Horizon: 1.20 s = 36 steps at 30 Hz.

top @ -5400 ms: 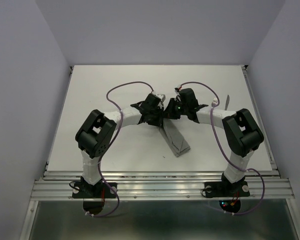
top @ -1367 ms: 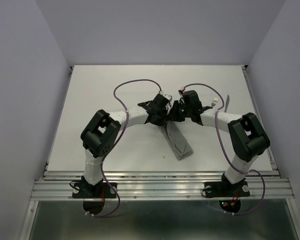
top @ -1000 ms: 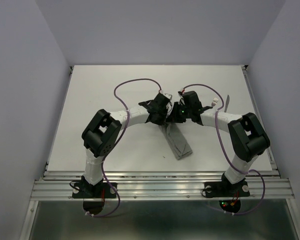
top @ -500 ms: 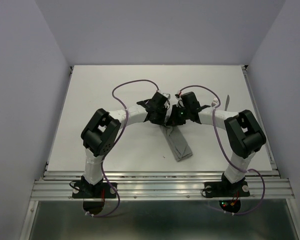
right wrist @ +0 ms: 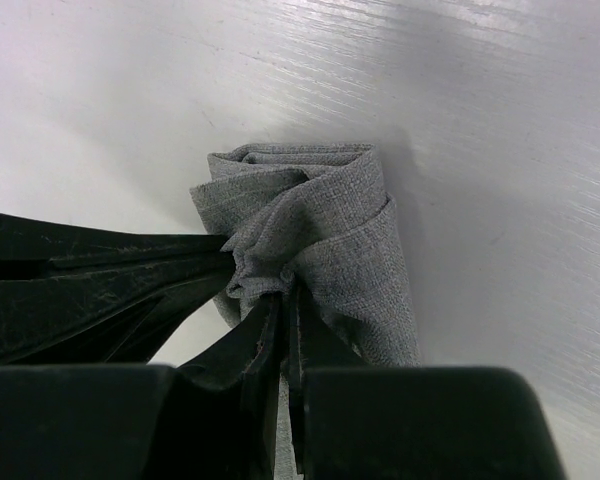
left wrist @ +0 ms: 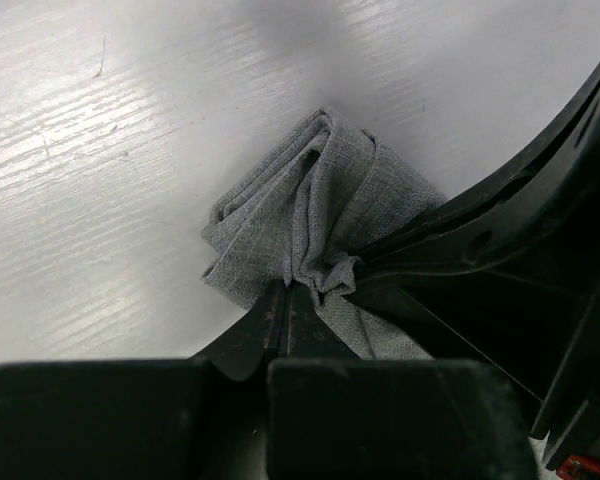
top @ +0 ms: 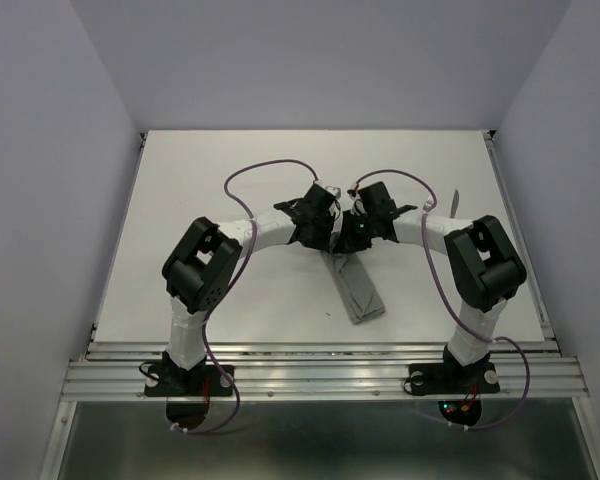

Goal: Fold the napkin into a case and place the utensils inside
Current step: Stuff the top corner of the smaller-rectangle-folded napkin at the center of the board.

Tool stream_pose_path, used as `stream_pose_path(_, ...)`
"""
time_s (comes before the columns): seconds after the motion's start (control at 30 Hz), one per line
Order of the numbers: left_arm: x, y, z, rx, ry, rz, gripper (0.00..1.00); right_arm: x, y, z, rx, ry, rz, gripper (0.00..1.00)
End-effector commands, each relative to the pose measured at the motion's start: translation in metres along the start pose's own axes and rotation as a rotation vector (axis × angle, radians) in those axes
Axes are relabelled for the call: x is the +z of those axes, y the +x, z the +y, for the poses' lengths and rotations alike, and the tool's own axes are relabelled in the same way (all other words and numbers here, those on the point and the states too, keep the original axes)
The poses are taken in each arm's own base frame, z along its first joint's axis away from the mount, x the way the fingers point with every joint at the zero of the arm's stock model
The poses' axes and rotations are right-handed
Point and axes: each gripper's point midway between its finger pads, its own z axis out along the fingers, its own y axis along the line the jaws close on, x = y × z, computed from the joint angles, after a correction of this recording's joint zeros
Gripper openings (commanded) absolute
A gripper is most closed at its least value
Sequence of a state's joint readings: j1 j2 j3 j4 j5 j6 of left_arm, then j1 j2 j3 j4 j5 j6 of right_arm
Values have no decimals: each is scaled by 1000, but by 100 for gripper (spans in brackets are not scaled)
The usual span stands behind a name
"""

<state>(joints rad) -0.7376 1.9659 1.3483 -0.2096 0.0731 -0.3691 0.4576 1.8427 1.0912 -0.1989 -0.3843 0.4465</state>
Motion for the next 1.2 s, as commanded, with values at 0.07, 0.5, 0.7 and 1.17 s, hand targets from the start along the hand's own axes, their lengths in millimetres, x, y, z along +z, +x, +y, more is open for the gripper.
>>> stream_pose_path(0.07, -23, -30, -12, -22, 59, -92, 0, -1, 3, -27, -7, 143, 34, 1)
stream_pose_path(0.5, -34, -44, -21, -70, 163, -145, 0, 5, 9, -42, 2, 202, 54, 1)
stream_pose_path(0.7, -37, -43, -18, -82, 185, -147, 0, -4, 0, -38, -6, 211, 16, 1)
stream_pose_path(1.17, -44, -49, -37, -93, 302, -163, 0, 4, -2, -34, -14, 221, 27, 1)
